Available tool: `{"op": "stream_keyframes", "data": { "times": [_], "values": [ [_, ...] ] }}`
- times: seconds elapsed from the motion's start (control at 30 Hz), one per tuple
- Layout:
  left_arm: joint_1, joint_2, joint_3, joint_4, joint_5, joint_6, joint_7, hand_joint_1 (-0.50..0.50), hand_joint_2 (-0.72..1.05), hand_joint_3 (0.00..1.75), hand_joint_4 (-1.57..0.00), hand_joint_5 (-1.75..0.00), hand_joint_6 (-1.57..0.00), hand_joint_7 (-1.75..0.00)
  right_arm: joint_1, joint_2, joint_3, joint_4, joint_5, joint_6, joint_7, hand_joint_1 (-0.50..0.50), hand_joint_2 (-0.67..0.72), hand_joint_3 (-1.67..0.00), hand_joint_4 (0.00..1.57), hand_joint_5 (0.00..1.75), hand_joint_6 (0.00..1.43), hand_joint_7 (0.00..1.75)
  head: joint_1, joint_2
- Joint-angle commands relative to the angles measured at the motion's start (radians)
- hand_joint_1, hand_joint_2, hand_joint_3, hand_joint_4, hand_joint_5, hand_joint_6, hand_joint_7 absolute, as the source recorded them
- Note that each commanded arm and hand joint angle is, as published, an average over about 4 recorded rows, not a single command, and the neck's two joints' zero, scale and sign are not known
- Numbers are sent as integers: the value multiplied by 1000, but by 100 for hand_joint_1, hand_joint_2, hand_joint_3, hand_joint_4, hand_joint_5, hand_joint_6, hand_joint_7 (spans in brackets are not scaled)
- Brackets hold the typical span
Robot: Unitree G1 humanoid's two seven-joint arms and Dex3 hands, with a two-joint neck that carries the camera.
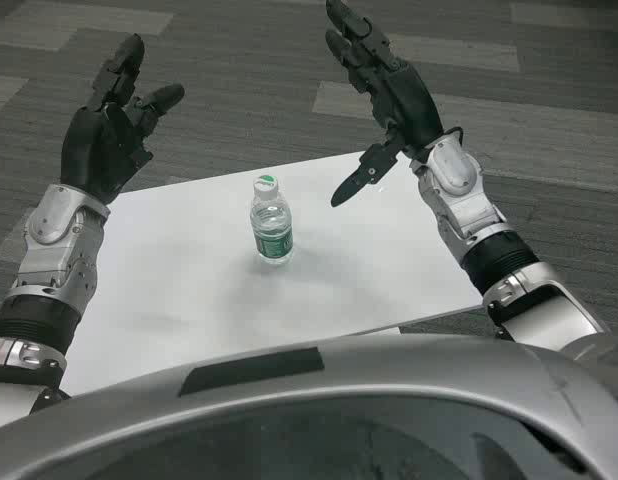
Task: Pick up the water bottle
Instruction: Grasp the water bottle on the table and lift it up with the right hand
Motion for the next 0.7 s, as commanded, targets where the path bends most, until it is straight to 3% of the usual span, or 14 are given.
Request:
{"op": "stream_keyframes", "data": {
  "times": [0.03,0.07,0.1,0.23,0.7],
  "values": [
    [35,-15,100,-62,64,-262,186,-48,102,44,0,-113,0,0,-51,-3,27,25,10,0,-54,-46,28,-8,0,0,0,0,210,215],
    [35,-15,100,-62,64,-262,186,-48,103,46,0,-113,0,0,-51,-3,27,25,10,0,-54,-46,28,-8,0,0,0,0,189,193],
    [35,-15,100,-62,64,-262,186,-48,103,48,0,-113,0,0,-51,-3,27,25,10,0,-54,-46,28,-8,0,0,0,0,126,128],
    [34,-15,99,-61,64,-262,186,-48,96,48,0,-113,0,0,-51,-3,26,25,10,0,-54,-46,28,-8,0,0,0,0,124,127],
    [21,-15,93,-45,61,-261,184,-48,100,44,0,-113,0,0,-52,-1,22,30,10,0,-54,-46,28,-8,0,0,0,0,114,108]
  ]
}}
